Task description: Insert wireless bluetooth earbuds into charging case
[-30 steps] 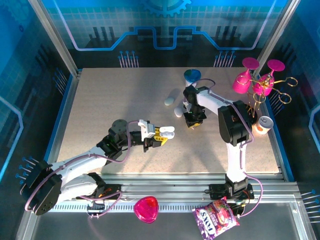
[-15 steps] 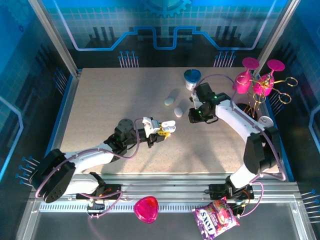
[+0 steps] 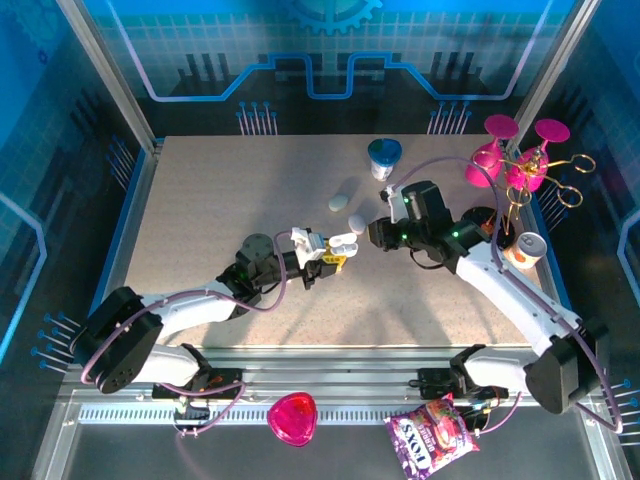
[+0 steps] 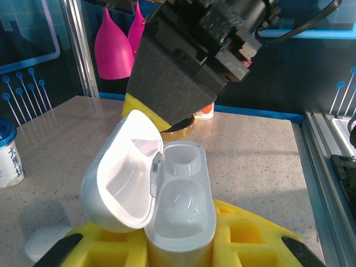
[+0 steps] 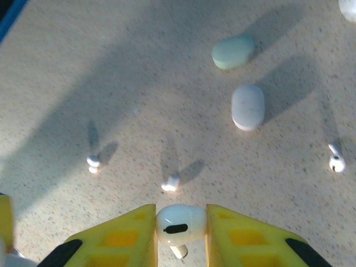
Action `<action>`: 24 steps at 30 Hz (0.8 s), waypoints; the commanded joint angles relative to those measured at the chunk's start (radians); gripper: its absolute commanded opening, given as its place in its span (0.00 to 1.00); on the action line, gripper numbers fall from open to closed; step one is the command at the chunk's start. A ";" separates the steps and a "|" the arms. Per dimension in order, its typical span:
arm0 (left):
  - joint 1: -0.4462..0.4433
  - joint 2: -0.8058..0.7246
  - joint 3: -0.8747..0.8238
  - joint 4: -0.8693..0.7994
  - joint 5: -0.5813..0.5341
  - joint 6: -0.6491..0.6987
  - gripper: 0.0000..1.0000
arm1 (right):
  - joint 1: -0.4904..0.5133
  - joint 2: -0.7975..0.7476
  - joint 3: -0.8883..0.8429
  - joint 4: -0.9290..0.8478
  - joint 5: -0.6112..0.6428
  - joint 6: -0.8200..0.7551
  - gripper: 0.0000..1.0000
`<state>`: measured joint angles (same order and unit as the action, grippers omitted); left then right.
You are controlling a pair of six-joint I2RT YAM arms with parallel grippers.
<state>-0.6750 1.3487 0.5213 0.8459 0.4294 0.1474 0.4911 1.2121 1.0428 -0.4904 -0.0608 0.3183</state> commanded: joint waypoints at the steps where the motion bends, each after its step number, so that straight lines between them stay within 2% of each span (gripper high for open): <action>1: -0.010 0.009 0.027 0.043 -0.008 -0.018 0.15 | 0.021 -0.052 -0.031 0.104 -0.002 0.018 0.23; 10: -0.012 0.012 0.031 0.038 -0.033 -0.025 0.15 | 0.050 -0.178 -0.117 0.245 -0.024 0.037 0.23; 24: -0.019 0.040 0.060 0.058 -0.071 -0.050 0.15 | 0.151 -0.243 -0.149 0.335 -0.007 0.030 0.23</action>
<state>-0.6819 1.3777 0.5457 0.8627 0.3763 0.1188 0.6159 0.9855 0.9077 -0.2245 -0.0681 0.3408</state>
